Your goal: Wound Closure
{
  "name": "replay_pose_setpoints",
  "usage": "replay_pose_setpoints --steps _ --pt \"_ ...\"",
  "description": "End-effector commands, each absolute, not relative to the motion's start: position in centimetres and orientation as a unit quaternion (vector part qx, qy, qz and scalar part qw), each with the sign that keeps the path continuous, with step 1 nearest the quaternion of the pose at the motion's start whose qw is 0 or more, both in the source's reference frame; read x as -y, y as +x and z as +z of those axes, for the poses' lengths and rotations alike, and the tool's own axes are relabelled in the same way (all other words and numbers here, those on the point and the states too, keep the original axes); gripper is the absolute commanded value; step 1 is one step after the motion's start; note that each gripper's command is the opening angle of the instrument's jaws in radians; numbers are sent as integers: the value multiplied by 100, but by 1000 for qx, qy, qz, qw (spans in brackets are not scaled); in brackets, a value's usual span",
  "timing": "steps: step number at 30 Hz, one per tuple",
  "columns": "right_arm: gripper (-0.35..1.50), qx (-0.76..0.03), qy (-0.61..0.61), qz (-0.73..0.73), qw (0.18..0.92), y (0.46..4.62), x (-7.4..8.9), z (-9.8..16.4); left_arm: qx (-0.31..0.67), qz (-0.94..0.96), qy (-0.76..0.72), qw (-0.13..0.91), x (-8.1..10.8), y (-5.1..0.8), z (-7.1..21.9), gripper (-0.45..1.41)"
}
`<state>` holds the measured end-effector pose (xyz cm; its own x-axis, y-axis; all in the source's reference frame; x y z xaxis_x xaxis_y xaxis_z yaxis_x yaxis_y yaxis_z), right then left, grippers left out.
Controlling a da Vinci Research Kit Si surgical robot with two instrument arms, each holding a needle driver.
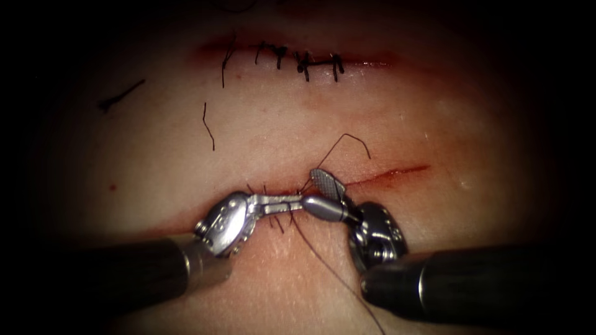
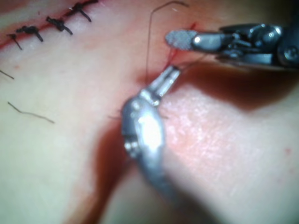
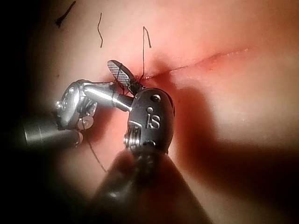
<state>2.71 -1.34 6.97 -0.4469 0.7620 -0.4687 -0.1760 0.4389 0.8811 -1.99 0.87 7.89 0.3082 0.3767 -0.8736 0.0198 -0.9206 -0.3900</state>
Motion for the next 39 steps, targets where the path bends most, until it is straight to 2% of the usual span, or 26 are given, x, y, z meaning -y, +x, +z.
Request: replay_pose_setpoints --steps 1,12,26,39 --pt "81 -693 208 493 483 276 138 701 126 574 -794 156 -83 -206 796 -45" --pt "83 -625 181 567 506 253 138 699 125 573 -794 156 -89 -214 799 -45" --pt "78 -538 122 607 572 258 122 691 127 575 -794 153 -87 -220 801 -45" --pt "78 -485 83 632 599 256 110 713 130 580 -790 150 -90 -230 803 -45"
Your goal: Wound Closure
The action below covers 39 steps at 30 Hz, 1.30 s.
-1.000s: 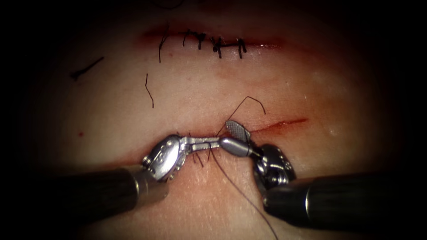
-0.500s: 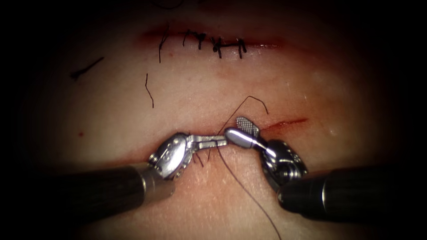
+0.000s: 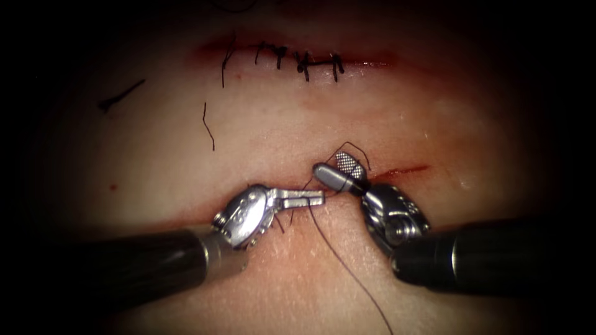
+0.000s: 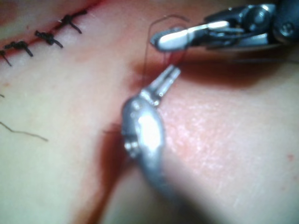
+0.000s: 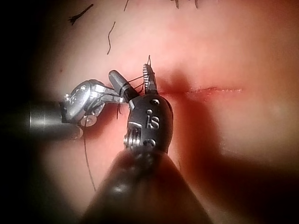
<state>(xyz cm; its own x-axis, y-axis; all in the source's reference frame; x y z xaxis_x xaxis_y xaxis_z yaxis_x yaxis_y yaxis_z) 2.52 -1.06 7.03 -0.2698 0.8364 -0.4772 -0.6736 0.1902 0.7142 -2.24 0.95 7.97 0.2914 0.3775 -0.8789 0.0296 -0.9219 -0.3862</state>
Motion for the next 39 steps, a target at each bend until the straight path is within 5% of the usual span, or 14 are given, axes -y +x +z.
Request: replay_pose_setpoints --steps 1,32,34,35,39 --pt "78 -486 83 632 599 256 108 717 131 580 -790 150 -90 -230 803 -45" --pt "69 -489 71 619 610 265 91 705 134 579 -791 146 -87 -227 804 -45" --pt "19 -495 74 611 614 265 93 705 134 579 -791 146 -86 -227 804 -45" --pt "-35 -496 68 597 627 266 96 706 135 578 -792 144 -86 -226 804 -45" --pt "-35 -496 42 570 654 266 100 708 135 578 -791 145 -84 -222 803 -45"
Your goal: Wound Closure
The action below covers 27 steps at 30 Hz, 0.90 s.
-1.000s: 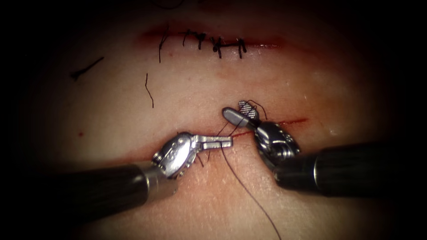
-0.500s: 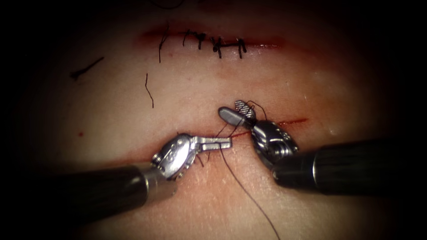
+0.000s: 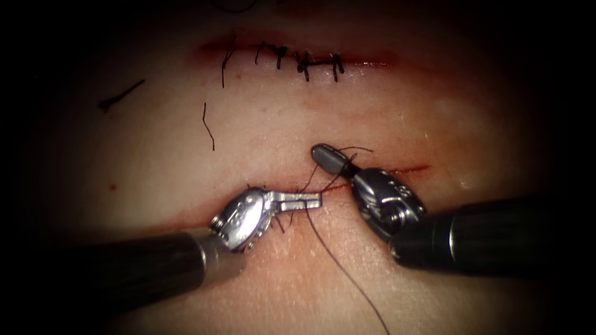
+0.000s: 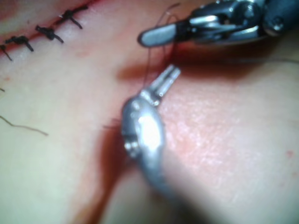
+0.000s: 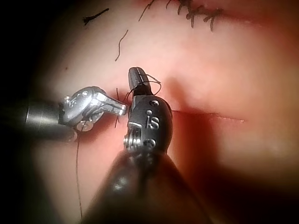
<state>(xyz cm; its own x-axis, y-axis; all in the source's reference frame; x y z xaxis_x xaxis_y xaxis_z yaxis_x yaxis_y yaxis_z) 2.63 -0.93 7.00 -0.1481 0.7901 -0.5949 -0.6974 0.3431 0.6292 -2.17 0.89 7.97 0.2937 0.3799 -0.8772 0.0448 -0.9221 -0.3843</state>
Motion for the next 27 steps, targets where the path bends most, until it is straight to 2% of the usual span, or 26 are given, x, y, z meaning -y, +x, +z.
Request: replay_pose_setpoints --steps 1,6,16,27 --pt "-35 -494 31 563 662 265 99 708 136 578 -791 145 -84 -221 803 -45" --pt "-35 -492 2 553 672 263 99 703 136 579 -790 148 -81 -209 799 -45" --pt "-35 -500 -8 523 690 291 130 690 125 595 -775 171 -128 -174 793 -45" --pt "-35 -506 -5 492 708 297 163 708 115 621 -754 179 -186 -168 832 -45"
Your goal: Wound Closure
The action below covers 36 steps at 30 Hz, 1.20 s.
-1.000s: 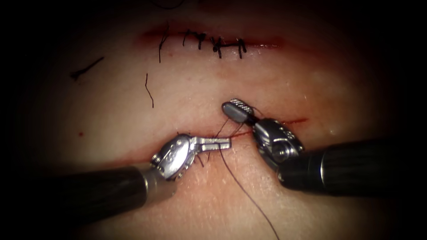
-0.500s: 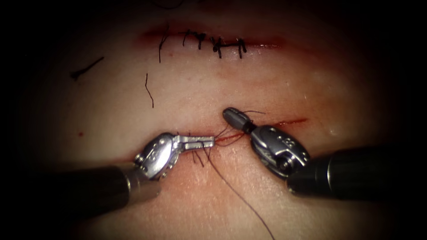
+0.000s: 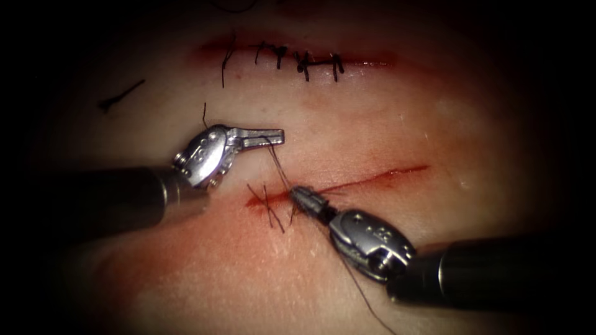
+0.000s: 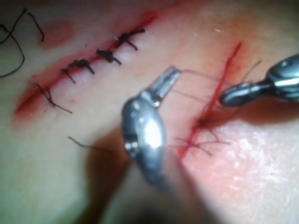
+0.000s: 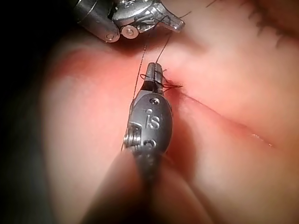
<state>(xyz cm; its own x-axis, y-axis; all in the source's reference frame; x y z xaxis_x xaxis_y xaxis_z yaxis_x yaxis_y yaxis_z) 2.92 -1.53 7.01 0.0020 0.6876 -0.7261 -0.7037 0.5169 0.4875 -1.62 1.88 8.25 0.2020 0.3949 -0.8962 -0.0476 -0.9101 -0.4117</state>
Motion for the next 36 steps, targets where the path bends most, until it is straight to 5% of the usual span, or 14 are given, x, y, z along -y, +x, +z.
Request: replay_pose_setpoints --steps 1,36 --pt "-35 -506 -5 492 708 297 163 708 115 621 -754 179 -186 -168 832 -45" --pt "-35 -496 35 436 750 319 254 734 113 659 -714 205 -306 -197 908 -45"
